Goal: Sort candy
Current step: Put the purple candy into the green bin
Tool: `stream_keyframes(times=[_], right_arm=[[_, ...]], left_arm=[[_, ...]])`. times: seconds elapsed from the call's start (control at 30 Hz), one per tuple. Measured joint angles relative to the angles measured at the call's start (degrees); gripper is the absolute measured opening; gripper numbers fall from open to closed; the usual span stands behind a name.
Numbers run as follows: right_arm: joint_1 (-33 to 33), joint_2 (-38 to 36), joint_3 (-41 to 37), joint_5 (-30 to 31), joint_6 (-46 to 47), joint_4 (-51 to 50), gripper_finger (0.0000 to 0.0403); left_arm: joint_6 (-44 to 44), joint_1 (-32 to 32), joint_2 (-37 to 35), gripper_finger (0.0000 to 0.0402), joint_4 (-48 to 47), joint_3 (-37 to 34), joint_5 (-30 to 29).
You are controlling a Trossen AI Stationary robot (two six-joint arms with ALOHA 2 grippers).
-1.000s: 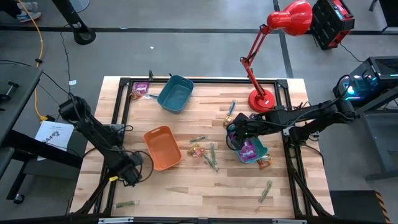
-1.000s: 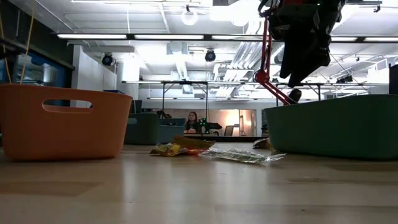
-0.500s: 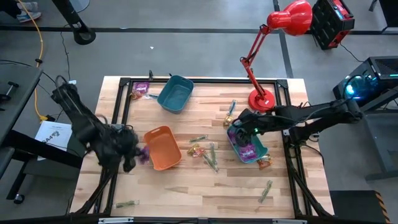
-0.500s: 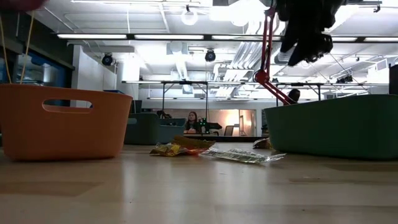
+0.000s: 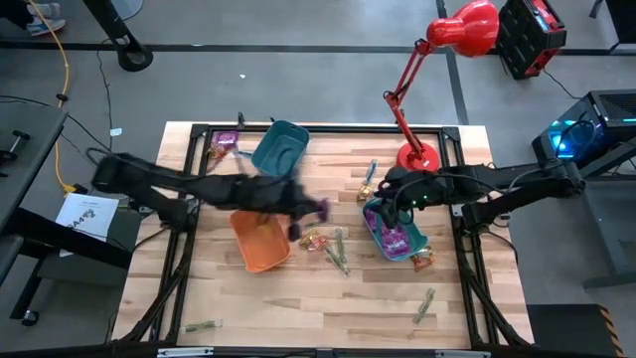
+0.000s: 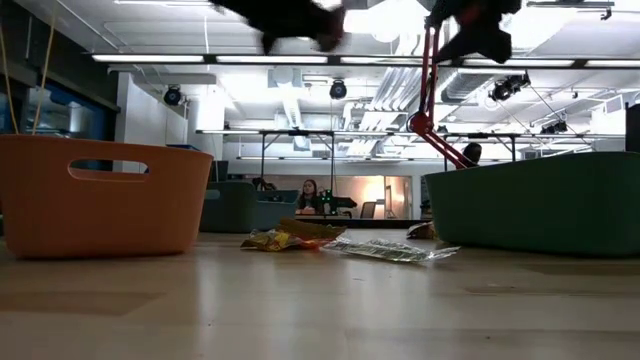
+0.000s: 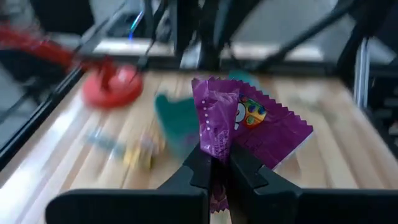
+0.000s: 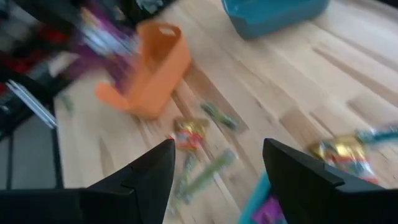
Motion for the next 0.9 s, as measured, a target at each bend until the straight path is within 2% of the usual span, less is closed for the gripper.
stream_keyframes(times=[0.07,0.17,0.33,0.53,0.67,0.77,0.9], right_arm=[[-0.18,-0.55,0.0,0.04,-0.61,1.34,0.0238],[-0.18,-1.96,0.0,1.02,-0.21,2.13,0.0238],[-0.18,-4.65,0.0,2.1,0.4,1.21,0.0238],[-0.18,-6.77,0.0,7.04,0.06,0.76,0.0238],[-0.18,-7.28,0.0,8.31,-0.33,0.36,0.0238],[-0.2,-7.41,0.02,8.15,-0.32,0.43,0.0238],[-0.18,-7.81,0.02,8.11,-1.17,0.32,0.0238]], left_arm=[[0.27,2.68,5.99,0.0011,5.35,2.22,3.81],[0.69,4.75,14.06,0.0021,5.37,7.93,6.66],[5.12,4.93,25.11,0.0051,5.7,18.46,7.54],[5.82,4.99,35.64,0.01,5.18,29.75,7.93],[4.04,4.99,39.1,0.0147,4.97,34.69,8.14],[2.91,4.99,38.83,0.0184,1.34,35.65,8.16],[6.16,6.17,33.03,0.0218,-17.28,36.33,6.31]])
